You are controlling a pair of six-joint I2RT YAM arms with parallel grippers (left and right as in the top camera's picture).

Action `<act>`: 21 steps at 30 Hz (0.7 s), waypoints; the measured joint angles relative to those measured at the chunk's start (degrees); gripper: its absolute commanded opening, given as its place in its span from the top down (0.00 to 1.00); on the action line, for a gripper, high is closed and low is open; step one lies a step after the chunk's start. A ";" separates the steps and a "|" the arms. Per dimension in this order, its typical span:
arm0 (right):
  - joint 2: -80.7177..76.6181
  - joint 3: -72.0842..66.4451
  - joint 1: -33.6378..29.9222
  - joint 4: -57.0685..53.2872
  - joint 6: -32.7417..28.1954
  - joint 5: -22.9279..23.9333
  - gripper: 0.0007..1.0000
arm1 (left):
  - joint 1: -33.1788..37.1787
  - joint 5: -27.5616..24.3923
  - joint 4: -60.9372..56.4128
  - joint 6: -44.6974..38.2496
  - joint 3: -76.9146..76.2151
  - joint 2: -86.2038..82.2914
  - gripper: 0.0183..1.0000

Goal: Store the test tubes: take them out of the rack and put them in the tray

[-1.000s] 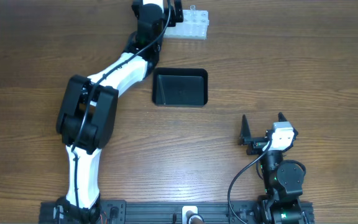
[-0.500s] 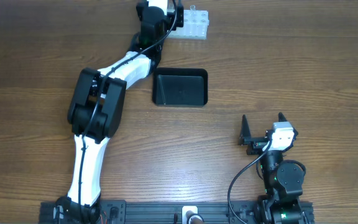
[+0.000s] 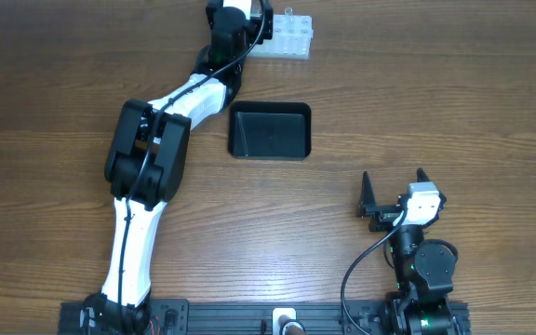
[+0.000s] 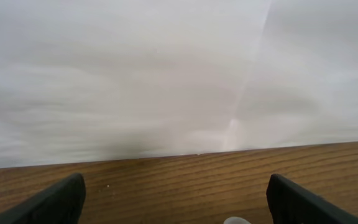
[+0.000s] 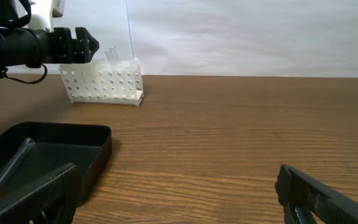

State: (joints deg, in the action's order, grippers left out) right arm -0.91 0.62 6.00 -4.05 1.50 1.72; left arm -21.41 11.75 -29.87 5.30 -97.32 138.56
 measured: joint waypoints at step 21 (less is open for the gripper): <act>0.00 0.00 0.00 0.00 0.02 0.00 0.01 | -0.68 -1.01 0.09 -0.76 0.00 0.00 0.60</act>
State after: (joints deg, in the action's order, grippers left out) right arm -0.91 0.62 6.00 -4.05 1.52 1.72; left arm -22.09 10.74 -29.78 4.54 -97.32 138.56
